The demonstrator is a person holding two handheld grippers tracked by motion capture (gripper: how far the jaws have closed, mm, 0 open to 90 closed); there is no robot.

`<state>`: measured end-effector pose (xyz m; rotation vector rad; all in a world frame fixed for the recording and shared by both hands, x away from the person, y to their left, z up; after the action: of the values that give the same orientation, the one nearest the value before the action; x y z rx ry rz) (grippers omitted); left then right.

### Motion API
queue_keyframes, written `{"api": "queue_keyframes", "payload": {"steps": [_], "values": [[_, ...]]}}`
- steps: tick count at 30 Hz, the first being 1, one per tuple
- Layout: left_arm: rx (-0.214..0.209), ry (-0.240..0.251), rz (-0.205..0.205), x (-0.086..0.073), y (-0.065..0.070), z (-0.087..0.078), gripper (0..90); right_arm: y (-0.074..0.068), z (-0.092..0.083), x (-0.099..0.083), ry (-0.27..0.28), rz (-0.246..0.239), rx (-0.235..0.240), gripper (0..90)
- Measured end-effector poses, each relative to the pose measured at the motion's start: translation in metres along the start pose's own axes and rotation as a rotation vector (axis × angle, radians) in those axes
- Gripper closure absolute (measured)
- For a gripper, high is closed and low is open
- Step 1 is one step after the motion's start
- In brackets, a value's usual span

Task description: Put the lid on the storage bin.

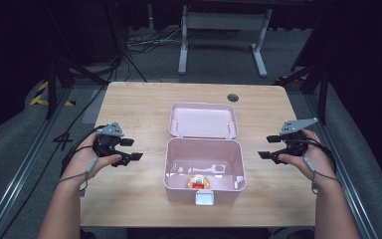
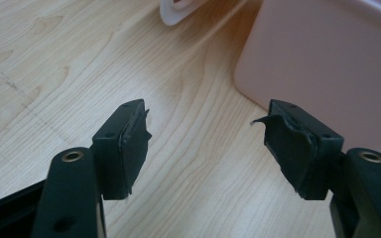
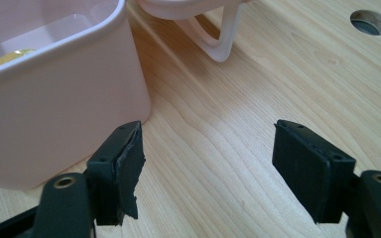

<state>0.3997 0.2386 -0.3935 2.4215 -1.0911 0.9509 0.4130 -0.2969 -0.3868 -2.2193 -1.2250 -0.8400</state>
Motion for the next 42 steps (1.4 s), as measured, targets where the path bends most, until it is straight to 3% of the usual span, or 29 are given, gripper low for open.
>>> {"api": "queue_keyframes", "payload": {"steps": [4,12,16,22,25,28,32,36,42], "values": [[-0.012,0.008,0.008,0.011,0.003,-0.004,35.3,-0.001,-0.002,-0.002,-0.012,-0.007,-0.006,31.3],[-0.06,0.073,0.017,0.047,0.0,-0.009,34.2,-0.005,-0.003,-0.002,0.057,0.005,0.012,30.9],[-0.048,0.1,0.032,0.068,0.001,-0.012,33.8,-0.01,-0.003,-0.003,0.068,-0.016,-0.005,30.5],[-0.024,0.133,0.052,0.1,0.003,-0.011,33.6,-0.015,-0.001,-0.007,0.031,-0.021,0.013,36.8],[-0.034,0.172,0.024,0.112,0.0,-0.006,33.3,-0.015,-0.003,-0.008,0.029,-0.02,0.006,38.1],[-0.065,0.221,-0.061,0.12,-0.008,0.005,31.3,-0.016,-0.005,-0.008,0.063,-0.001,0.003,38.0],[-0.037,0.223,-0.066,0.125,-0.019,0.02,33.9,-0.016,-0.006,-0.008,0.065,-0.001,-0.003,37.4],[-0.035,0.264,-0.087,0.133,-0.025,0.032,34.4,-0.016,-0.005,-0.008,0.061,-0.004,-0.008,37.3],[-0.001,0.243,-0.139,0.139,-0.025,0.051,34.4,-0.015,-0.005,-0.008,0.057,0.002,-0.007,36.9]]}}
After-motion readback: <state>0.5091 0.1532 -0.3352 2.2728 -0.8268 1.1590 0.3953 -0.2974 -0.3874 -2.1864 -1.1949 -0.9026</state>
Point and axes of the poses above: each handheld gripper's, and its own axes: z roughly forward along the jaws, x roughly out of its top, y roughly to its right, the point moved 1 cm from there along z, roughly forward along the jaws, and after that the axes turned 8 degrees about x, right-handed, at the moved point
